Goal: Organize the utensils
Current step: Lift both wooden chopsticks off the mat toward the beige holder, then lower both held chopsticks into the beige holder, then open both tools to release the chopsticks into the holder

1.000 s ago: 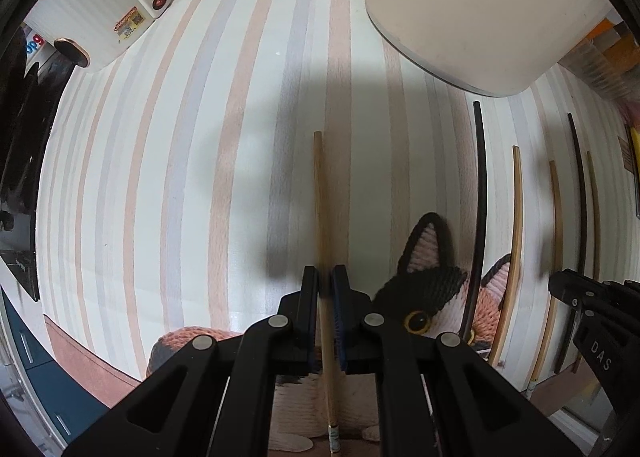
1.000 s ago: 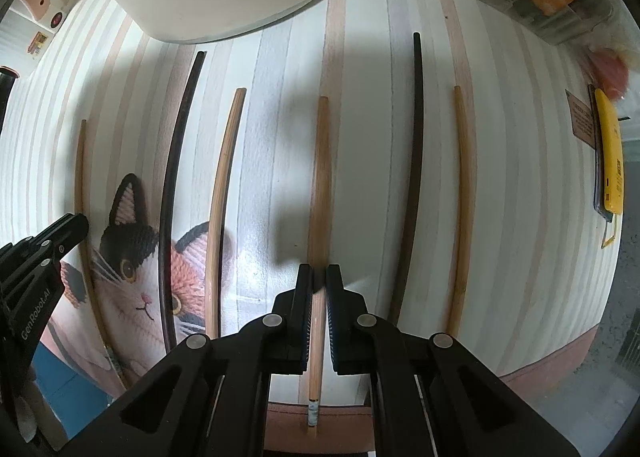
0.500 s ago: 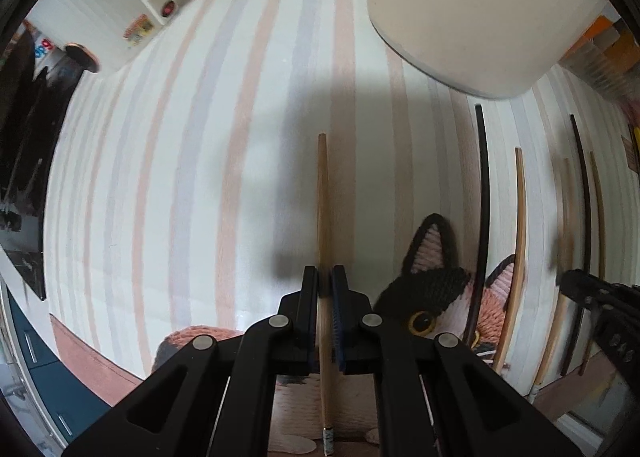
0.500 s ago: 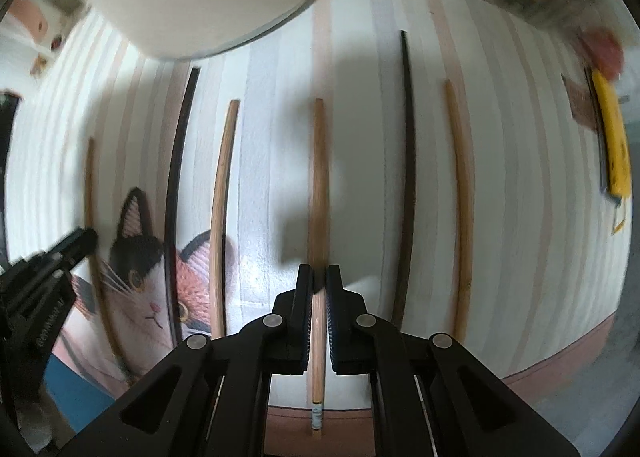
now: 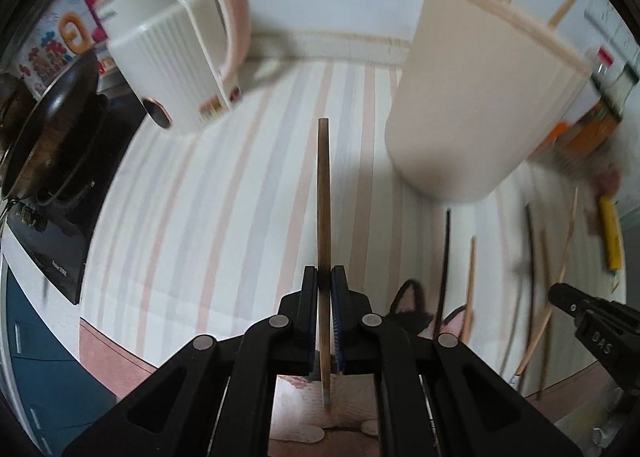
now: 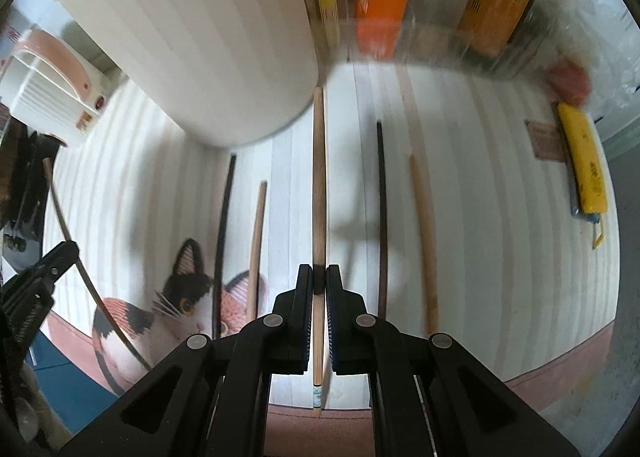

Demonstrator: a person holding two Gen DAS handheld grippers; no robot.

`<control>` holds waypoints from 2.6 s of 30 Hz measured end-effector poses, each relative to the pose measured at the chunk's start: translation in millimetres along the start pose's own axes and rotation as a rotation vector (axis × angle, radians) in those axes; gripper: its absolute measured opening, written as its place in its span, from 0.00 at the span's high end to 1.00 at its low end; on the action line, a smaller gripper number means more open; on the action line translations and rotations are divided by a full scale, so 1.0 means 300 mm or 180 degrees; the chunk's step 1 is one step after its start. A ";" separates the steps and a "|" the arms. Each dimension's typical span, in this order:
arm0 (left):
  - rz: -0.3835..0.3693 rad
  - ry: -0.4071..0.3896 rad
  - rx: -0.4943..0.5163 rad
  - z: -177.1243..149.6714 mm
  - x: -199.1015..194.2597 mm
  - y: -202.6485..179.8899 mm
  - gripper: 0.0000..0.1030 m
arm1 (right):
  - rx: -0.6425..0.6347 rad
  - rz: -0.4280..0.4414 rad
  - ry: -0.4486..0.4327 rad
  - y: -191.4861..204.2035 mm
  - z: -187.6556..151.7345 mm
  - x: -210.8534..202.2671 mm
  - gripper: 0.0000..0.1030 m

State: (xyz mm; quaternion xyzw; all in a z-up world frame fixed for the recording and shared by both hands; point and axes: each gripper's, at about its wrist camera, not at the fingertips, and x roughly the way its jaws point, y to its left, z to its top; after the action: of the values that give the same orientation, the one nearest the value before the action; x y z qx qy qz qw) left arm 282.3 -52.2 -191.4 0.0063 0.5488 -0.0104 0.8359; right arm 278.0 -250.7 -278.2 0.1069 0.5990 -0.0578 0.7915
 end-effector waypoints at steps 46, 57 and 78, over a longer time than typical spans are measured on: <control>-0.0879 -0.1310 -0.0278 0.726 -0.607 -0.090 0.96 | 0.0155 0.0603 -0.1858 0.111 0.719 -0.804 0.94; -0.0704 -0.0816 -0.0226 0.777 -0.337 -0.134 0.96 | 0.0086 0.0553 -0.1893 0.147 0.839 -0.595 0.94; -0.0342 -0.1079 -0.0217 0.620 -0.475 -0.025 0.03 | 0.0275 0.0330 -0.1631 -0.005 0.610 -0.684 0.50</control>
State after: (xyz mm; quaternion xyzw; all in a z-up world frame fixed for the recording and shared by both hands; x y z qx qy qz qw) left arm 396.2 -62.2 13.3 -0.0532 0.3997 -0.0374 0.9143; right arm 392.3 -303.4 -33.9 0.1531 0.3697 -0.0678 0.9140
